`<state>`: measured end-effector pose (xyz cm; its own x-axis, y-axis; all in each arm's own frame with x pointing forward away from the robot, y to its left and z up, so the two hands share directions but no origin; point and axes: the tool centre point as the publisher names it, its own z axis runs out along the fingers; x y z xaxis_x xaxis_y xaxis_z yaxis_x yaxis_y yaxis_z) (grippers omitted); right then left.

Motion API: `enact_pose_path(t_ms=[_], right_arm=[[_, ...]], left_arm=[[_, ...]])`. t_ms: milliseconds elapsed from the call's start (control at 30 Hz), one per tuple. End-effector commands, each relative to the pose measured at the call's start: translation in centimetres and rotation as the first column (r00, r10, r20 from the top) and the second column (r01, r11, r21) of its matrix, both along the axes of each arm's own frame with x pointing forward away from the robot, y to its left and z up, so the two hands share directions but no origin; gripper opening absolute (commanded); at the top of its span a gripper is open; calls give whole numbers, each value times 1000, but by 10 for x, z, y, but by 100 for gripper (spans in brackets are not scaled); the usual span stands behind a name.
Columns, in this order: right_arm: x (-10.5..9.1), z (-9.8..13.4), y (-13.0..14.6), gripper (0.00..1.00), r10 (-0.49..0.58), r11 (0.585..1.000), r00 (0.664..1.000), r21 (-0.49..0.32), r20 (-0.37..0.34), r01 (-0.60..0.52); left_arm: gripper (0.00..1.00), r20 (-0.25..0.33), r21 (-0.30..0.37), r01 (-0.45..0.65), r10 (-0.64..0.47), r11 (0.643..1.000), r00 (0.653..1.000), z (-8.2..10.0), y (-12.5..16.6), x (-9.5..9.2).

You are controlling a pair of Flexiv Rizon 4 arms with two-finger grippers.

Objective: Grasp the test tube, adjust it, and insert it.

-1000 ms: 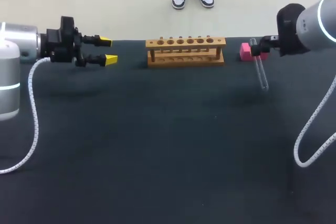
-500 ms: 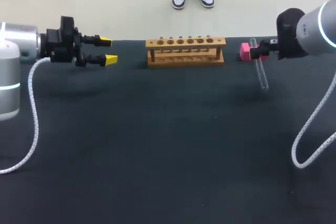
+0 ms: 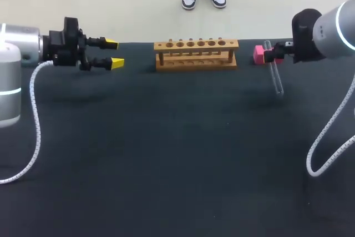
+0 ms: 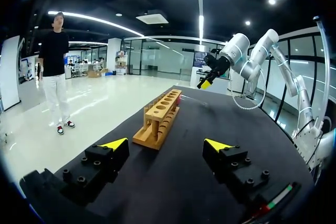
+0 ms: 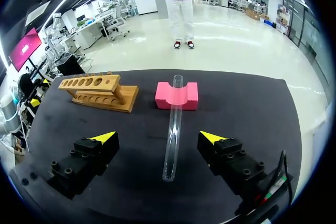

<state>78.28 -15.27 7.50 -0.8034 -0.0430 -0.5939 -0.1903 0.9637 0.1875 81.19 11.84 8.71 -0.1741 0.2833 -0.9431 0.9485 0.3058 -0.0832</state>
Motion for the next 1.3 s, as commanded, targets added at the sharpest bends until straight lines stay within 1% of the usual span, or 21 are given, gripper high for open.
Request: enact_pose_path(t_ms=[33, 67, 133, 167, 200, 233, 333, 367, 467, 533, 567, 667, 733, 767, 800, 833, 1300], right_arm=[[0, -9, 4, 100, -94, 996, 895, 48, 437, 81], [0, -9, 4, 100, -94, 996, 895, 48, 437, 81], [3, -15, 4, 100, -106, 994, 876, 24, 471, 107], [3, -15, 4, 100, -106, 994, 876, 24, 471, 107], [5, -19, 3, 100, -117, 992, 866, 21, 487, 122], [5, -19, 3, 100, -119, 992, 863, 21, 490, 124], [8, -24, -1, 100, -145, 988, 835, 31, 531, 151], [8, -24, -1, 100, -147, 988, 833, 32, 534, 154], [10, -25, -4, 100, -172, 983, 798, 44, 578, 180], [10, -25, -6, 100, -177, 982, 788, 46, 590, 185], [11, -26, -7, 100, -183, 980, 775, 49, 605, 193], [13, -26, -9, 100, -193, 978, 757, 59, 624, 200], [13, -26, -9, 100, -194, 978, 756, 60, 625, 201], [15, -26, -11, 100, -200, 976, 739, 68, 643, 205], [15, -26, -11, 100, -201, 976, 737, 69, 645, 206], [16, -26, -13, 100, -202, 976, 727, 69, 657, 208], [23, -29, -8, 100, -149, 986, 674, 56, 724, 158]], left_arm=[[100, 2, -3, 3, -3, 1000, 1000, -1, 0, 2], [100, 2, -3, 3, -3, 1000, 1000, -1, 0, 2], [100, 2, -3, 3, -3, 1000, 1000, -1, 0, 2], [100, 2, -3, 3, -3, 1000, 1000, -1, 0, 2], [100, 2, -3, 3, -3, 1000, 1000, -1, 0, 2], [100, 2, -3, 3, -3, 1000, 1000, -1, 0, 2], [100, 2, -3, 3, -3, 1000, 1000, -1, 0, 2], [100, 2, -3, 3, -3, 1000, 1000, -1, 0, 2], [100, 2, -3, 3, -3, 1000, 1000, -1, 0, 2], [100, 2, -3, 3, -3, 1000, 1000, -1, 0, 2], [100, 2, -3, 3, -3, 1000, 1000, -1, 0, 2], [100, 2, -3, 3, -3, 1000, 1000, -1, 0, 2], [100, 2, -3, 3, -3, 1000, 1000, -1, 0, 2], [100, 2, -3, 3, -3, 1000, 1000, -1, 0, 2], [100, 2, -3, 3, -3, 1000, 1000, -1, 0, 2], [100, 2, -3, 3, -3, 1000, 1000, -1, 0, 2], [100, 2, -3, 3, -3, 1000, 1000, -1, 0, 2]])
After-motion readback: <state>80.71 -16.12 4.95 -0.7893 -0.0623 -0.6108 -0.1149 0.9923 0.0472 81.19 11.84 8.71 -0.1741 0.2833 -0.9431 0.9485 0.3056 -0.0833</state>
